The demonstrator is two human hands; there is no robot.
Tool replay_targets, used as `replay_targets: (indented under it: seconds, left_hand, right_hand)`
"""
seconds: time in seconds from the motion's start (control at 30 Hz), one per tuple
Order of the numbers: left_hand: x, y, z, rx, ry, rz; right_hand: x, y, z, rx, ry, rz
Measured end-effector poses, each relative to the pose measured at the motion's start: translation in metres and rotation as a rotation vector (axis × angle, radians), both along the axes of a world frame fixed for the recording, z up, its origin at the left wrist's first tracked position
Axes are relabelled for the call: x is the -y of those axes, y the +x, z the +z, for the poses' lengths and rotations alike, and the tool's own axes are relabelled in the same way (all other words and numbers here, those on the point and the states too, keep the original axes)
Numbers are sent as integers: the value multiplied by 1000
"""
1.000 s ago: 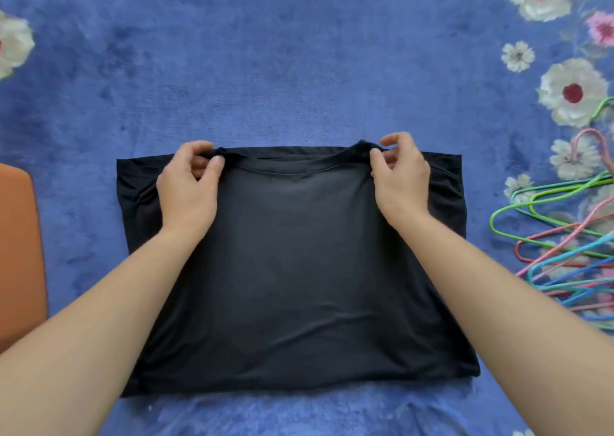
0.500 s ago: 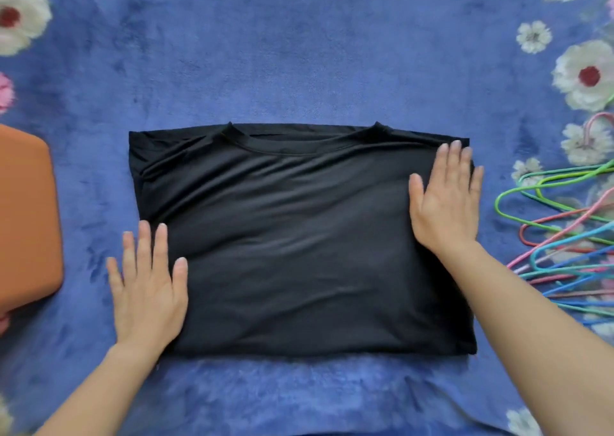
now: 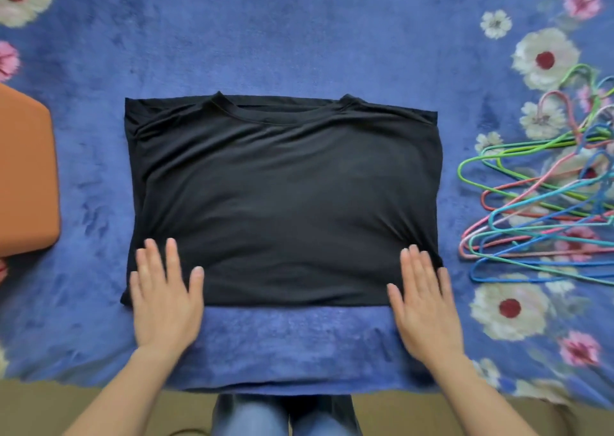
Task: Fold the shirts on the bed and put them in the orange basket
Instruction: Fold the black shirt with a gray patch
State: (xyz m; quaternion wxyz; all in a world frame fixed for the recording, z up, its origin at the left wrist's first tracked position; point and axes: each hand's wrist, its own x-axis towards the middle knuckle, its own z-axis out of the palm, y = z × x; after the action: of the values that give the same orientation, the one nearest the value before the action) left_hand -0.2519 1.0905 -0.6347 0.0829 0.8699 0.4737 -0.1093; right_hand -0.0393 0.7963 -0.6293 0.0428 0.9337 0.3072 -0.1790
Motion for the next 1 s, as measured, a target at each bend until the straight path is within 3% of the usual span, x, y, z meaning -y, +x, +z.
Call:
replay_targets:
  seconds: [0.1, 0.17, 0.23, 0.3, 0.37, 0.43, 0.63, 0.77, 0.83, 0.9, 1.0]
  left_hand:
    - [5, -5, 2, 37, -4, 194]
    - [22, 9, 7, 70, 32, 160]
    - [54, 30, 13, 130, -14, -68]
    - [96, 55, 17, 220, -162, -361]
    - [137, 81, 18, 260, -269, -638]
    - [167, 111, 14, 244, -297, -777]
    - [203, 178, 2, 60, -270, -733]
    - [215, 175, -2, 157, -327, -695]
    - [210, 172, 9, 227, -467, -686]
    - [195, 171, 29, 383, -772, -569]
    - [159, 163, 60, 624, -1302, -134]
  right_hand:
    - [18, 2, 13, -34, 114, -117]
    - [13, -2, 22, -72, 327, -290]
    - [2, -2, 34, -127, 493, -501]
    - [-8, 9, 40, -181, 507, -654]
    - [-19, 27, 42, -197, 439, -649]
    - [-31, 51, 44, -209, 402, -612]
    - [-76, 128, 50, -374, 410, -619]
    - [-99, 151, 51, -429, 576, -725]
    - [-110, 158, 54, -535, 716, -849]
    - [-120, 167, 59, -643, 784, -1005]
    - [-138, 175, 72, -781, 810, -1120]
